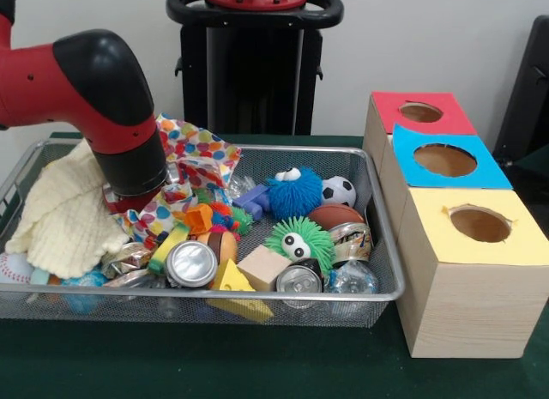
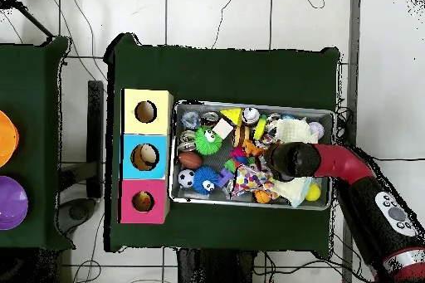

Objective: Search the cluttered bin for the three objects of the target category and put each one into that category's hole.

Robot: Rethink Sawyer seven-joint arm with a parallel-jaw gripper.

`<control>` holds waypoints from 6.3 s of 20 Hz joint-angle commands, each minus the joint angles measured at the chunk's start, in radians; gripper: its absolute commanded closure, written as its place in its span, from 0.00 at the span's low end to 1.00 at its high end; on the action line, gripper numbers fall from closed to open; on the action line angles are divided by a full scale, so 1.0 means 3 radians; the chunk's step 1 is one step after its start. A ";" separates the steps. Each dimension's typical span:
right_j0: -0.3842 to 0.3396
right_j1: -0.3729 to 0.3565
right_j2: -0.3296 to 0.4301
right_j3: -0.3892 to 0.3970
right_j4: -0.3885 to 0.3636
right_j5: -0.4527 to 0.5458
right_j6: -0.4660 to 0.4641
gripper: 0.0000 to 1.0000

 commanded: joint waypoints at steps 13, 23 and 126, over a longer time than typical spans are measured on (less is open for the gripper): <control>0.0453 -0.0030 -0.0420 -0.0607 -0.0463 0.0307 -0.0436 1.00; 0.0890 -0.0350 -0.0527 -0.0412 -0.0183 0.0463 -0.0008 1.00; 0.1542 -0.1745 -0.1107 -0.0039 0.1155 0.0274 -0.0023 0.00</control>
